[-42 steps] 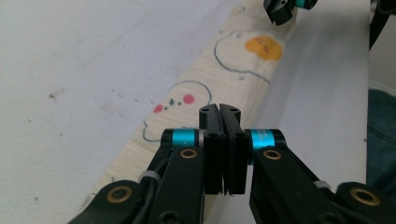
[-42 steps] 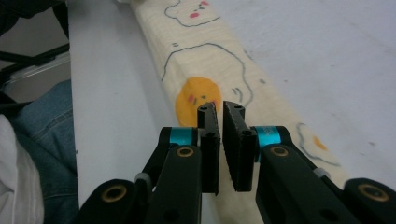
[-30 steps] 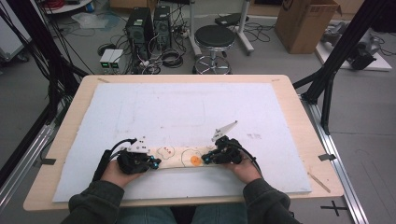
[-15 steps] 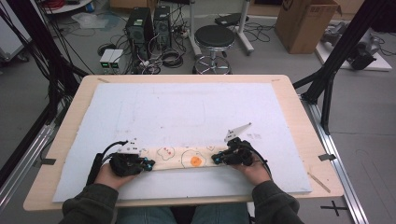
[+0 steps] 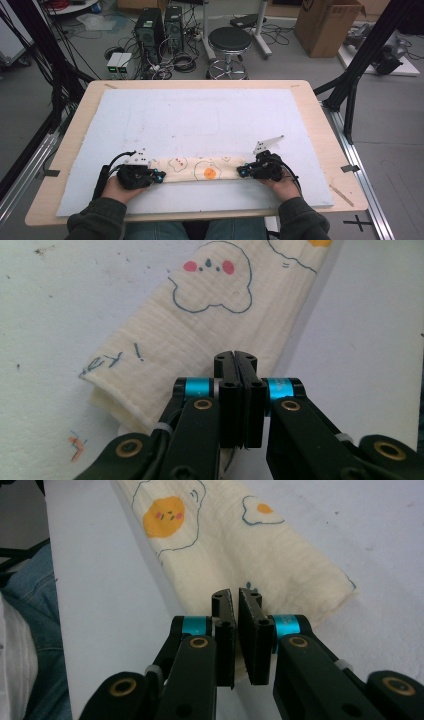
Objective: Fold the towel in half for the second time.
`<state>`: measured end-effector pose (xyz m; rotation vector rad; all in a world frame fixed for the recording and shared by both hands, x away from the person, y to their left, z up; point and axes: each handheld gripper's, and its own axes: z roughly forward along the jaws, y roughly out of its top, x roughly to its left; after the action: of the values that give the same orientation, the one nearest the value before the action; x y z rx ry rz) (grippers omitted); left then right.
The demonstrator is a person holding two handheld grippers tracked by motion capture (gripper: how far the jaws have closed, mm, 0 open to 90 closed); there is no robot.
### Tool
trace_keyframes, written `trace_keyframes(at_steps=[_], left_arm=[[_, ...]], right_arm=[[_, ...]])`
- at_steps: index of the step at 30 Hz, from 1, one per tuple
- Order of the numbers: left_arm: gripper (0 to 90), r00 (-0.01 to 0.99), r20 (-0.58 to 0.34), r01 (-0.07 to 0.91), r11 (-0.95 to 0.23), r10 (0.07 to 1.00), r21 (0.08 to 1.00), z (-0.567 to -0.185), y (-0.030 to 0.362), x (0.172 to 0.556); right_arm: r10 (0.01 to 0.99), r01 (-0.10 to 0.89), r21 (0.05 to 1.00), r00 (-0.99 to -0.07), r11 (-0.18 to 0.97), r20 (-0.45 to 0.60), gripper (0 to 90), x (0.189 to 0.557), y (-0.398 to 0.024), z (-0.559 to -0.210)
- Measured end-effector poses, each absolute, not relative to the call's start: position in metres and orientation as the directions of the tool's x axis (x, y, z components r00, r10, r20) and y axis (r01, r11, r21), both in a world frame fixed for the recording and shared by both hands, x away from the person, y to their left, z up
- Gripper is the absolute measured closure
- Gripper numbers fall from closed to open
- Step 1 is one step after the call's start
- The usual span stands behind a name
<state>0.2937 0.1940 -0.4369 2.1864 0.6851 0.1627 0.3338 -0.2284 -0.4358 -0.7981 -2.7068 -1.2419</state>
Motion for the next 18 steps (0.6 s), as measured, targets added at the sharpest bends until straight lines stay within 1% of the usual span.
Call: trace_keyframes(at_steps=[4, 8, 11, 16, 18], left_arm=[[88.1, 0.843, -0.112, 0.42, -0.514, 0.526, 0.748, -0.437, 0.194, 0.293], [87.5, 0.843, -0.106, 0.416, -0.515, 0.527, 0.749, -0.437, 0.195, 0.293], [83.4, 0.844, -0.114, 0.412, -0.498, 0.524, 0.763, -0.434, 0.196, 0.293], [81.2, 0.819, -0.119, 0.393, -0.398, 0.561, 0.829, -0.422, 0.206, 0.294], [79.6, 0.804, -0.11, 0.391, -0.381, 0.584, 0.838, -0.421, 0.21, 0.296]], right_arm=[[0.435, 0.48, 0.701, -0.861, 0.527, 0.263, 84.8, 0.334, -0.234, -0.436], [0.435, 0.482, 0.702, -0.86, 0.523, 0.266, 84.1, 0.333, -0.231, -0.434], [0.431, 0.467, 0.721, -0.866, 0.512, 0.255, 83.8, 0.336, -0.226, -0.428], [0.435, 0.456, 0.744, -0.866, 0.489, 0.245, 83.8, 0.345, -0.217, -0.42], [0.446, 0.461, 0.748, -0.861, 0.478, 0.245, 83.8, 0.349, -0.214, -0.419]])
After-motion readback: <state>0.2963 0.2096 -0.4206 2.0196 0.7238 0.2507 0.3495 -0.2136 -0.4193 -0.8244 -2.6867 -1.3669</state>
